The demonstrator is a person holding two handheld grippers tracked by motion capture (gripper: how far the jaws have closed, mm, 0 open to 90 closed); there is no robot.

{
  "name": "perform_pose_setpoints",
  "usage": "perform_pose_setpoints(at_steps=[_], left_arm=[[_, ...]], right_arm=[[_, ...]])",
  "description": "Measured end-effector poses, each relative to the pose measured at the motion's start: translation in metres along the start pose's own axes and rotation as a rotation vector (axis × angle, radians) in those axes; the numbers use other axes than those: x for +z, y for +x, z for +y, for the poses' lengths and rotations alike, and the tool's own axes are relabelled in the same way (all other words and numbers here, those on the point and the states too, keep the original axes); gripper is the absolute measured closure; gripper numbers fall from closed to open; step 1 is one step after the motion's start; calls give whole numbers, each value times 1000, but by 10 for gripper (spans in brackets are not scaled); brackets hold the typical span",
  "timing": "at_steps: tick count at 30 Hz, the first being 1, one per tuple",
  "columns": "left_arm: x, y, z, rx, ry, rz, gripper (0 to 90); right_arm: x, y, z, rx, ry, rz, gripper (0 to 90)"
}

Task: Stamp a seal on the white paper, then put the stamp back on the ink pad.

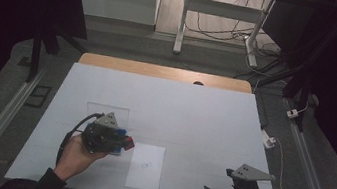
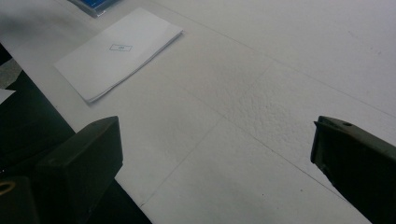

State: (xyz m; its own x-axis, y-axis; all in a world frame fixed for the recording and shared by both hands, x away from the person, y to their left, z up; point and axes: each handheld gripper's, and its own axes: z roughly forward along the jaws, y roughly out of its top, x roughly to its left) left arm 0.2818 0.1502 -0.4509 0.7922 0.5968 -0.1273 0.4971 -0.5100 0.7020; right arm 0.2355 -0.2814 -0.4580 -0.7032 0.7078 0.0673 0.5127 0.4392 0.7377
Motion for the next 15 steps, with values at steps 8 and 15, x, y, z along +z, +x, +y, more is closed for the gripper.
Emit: perform_pose_setpoints(at_steps=[8, 15], left_arm=[[-9, 9, -4, -24, -4, 31, 795], [-15, 19, -8, -54, -7, 55, 796]], right_arm=[[0, 0, 0, 2, -3, 3, 23], [0, 0, 0, -1, 0, 2, 23]])
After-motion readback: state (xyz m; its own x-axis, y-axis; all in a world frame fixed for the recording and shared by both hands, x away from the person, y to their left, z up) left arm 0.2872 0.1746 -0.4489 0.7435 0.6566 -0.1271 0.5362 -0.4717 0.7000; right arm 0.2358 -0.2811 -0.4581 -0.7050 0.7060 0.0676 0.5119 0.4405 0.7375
